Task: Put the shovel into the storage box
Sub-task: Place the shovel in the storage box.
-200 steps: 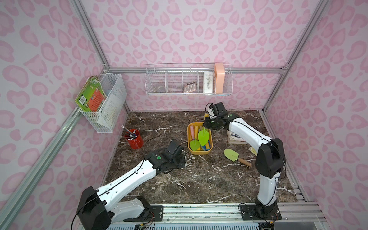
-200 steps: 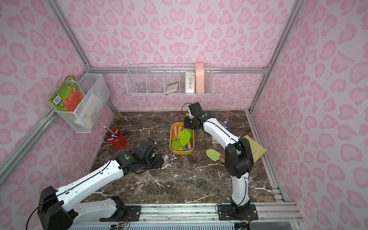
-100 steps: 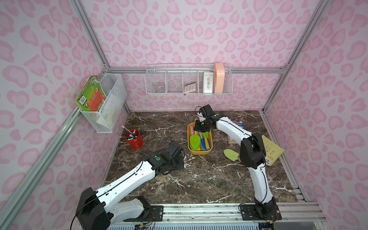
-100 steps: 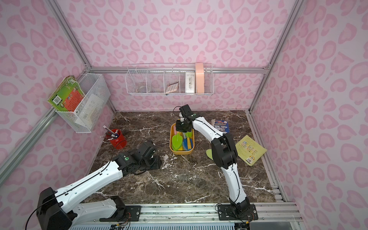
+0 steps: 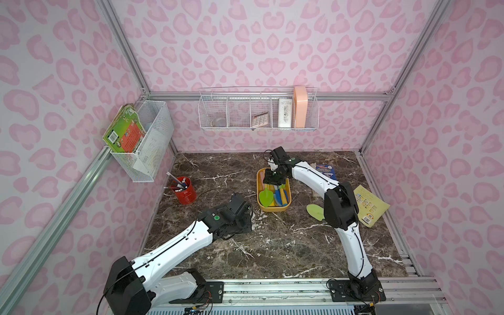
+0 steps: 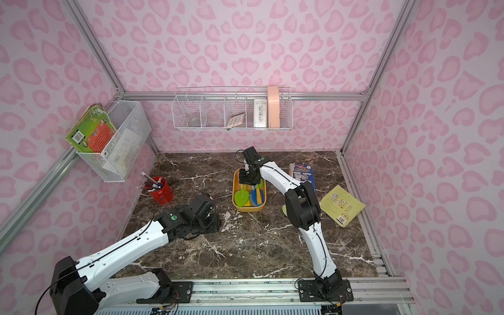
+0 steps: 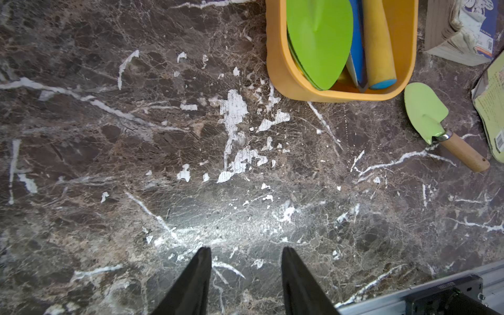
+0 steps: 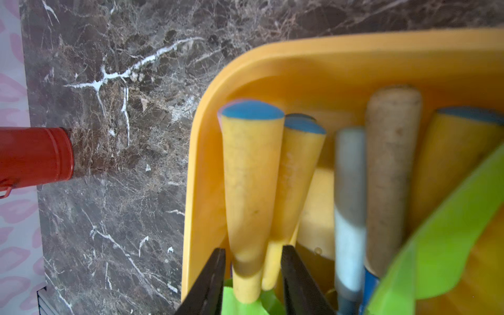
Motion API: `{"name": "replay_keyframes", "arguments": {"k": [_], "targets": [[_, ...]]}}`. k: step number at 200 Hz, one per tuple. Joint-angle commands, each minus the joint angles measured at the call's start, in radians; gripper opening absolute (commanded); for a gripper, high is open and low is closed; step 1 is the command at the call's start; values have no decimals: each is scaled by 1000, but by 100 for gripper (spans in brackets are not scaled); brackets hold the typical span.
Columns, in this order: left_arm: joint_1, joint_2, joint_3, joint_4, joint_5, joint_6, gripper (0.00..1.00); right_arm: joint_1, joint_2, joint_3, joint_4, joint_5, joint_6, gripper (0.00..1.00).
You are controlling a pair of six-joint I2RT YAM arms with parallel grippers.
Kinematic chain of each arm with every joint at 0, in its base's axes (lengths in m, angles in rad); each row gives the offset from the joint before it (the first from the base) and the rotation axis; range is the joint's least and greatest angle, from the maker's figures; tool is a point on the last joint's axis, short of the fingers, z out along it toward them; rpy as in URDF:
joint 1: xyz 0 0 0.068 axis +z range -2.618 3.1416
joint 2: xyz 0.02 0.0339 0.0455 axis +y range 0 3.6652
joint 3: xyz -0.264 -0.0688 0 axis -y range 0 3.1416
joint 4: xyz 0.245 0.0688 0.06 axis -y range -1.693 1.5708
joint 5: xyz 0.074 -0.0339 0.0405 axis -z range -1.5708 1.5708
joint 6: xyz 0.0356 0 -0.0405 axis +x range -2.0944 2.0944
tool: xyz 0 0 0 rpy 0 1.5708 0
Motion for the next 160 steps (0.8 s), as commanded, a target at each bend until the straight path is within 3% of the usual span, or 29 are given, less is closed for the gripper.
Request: {"name": "replay_keyframes", "arguments": {"k": [1,58,133,160], "targets": [[1,3,-3,6,2,-6,47,-2,-6,28,-23,29,4,39],[1,16,1,16,9,-2,47,10,-21,-46,11,6,14,37],[0,61,51,19,35,25,47,-11,-209,-127,39,82,-2,39],[-9,104,92,28,62,52,48,-30,-319,-240,82,83,-16,39]]}}
